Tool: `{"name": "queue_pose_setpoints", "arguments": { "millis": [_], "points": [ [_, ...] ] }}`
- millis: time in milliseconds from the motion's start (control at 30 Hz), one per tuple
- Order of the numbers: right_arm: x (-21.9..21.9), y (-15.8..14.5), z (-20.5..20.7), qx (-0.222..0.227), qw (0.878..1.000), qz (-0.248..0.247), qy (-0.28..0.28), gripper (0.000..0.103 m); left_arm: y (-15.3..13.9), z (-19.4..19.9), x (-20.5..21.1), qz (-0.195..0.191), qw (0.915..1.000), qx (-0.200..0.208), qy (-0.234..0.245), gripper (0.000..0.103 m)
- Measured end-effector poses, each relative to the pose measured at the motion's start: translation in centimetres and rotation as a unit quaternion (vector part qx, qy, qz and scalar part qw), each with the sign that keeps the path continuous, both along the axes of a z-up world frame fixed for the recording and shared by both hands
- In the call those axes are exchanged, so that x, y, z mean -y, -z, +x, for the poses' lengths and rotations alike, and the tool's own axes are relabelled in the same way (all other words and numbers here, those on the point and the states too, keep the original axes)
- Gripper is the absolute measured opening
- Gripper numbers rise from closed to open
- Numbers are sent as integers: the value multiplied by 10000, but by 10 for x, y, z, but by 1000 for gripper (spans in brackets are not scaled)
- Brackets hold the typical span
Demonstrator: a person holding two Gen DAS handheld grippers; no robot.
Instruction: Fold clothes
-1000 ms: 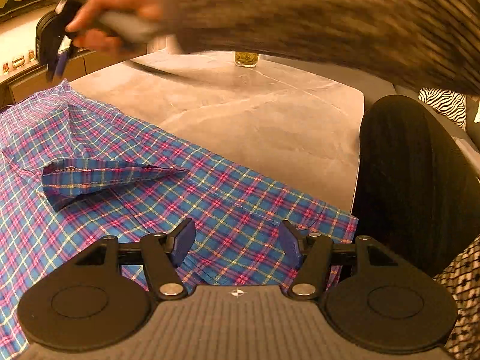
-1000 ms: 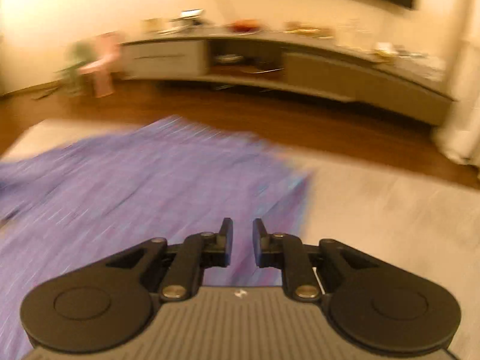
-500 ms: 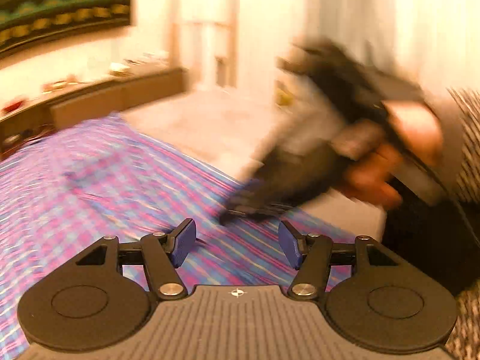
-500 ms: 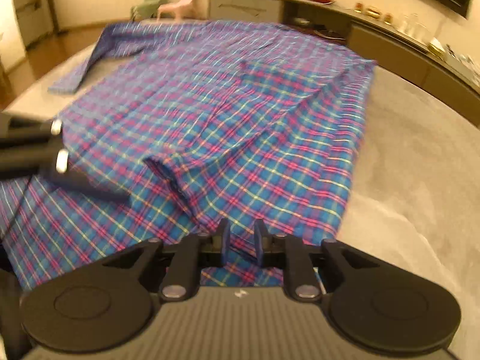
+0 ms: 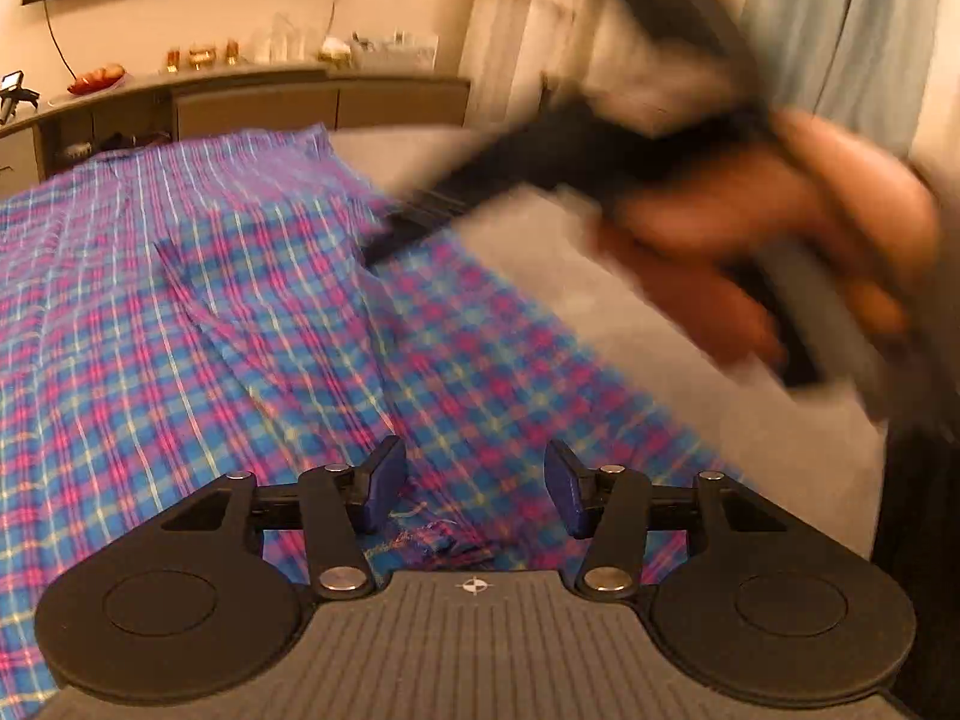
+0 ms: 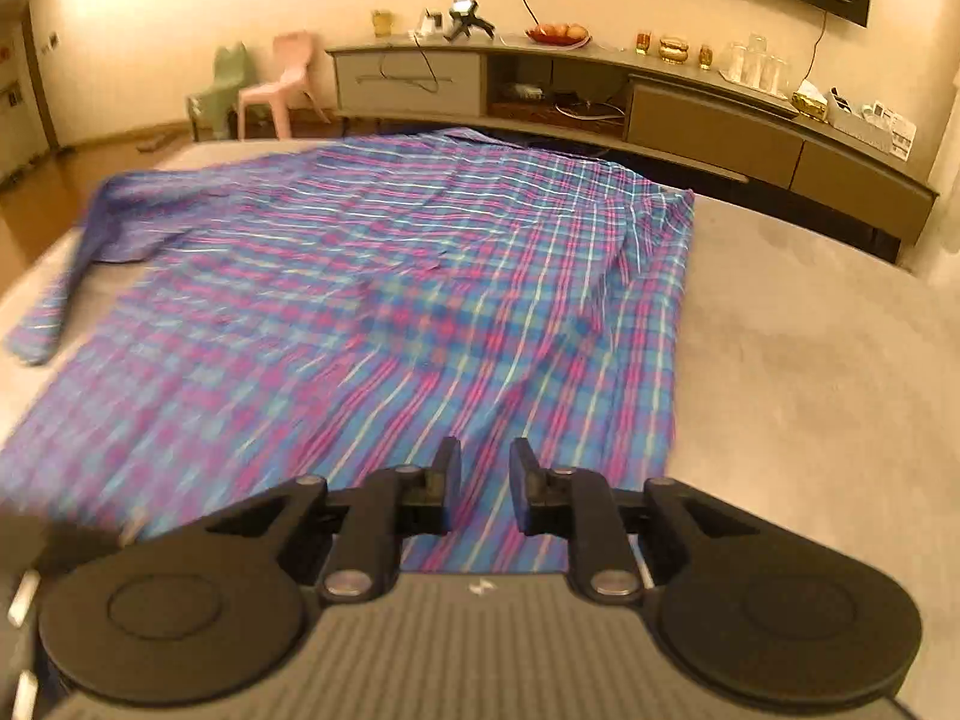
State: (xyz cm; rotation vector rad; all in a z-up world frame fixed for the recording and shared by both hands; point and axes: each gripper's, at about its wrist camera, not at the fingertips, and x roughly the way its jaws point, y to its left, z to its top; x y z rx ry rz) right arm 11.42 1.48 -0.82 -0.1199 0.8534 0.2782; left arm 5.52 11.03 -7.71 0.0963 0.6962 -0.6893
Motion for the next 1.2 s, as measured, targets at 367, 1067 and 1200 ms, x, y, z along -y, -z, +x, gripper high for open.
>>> {"name": "queue_pose_setpoints", "arguments": {
  "millis": [367, 1067, 1200],
  "points": [
    [18, 5, 46, -260, 9983, 71, 517, 22, 5, -9, -12, -182, 9991, -371, 106, 53],
    [-154, -59, -121, 551, 9800, 345, -1881, 65, -139, -113, -379, -1666, 8542, 896, -4844, 59],
    [-250, -36, -72, 13, 9685, 1290, -2129, 65, -111, -120, -422, -2414, 8364, 584, -4887, 60]
  ]
}}
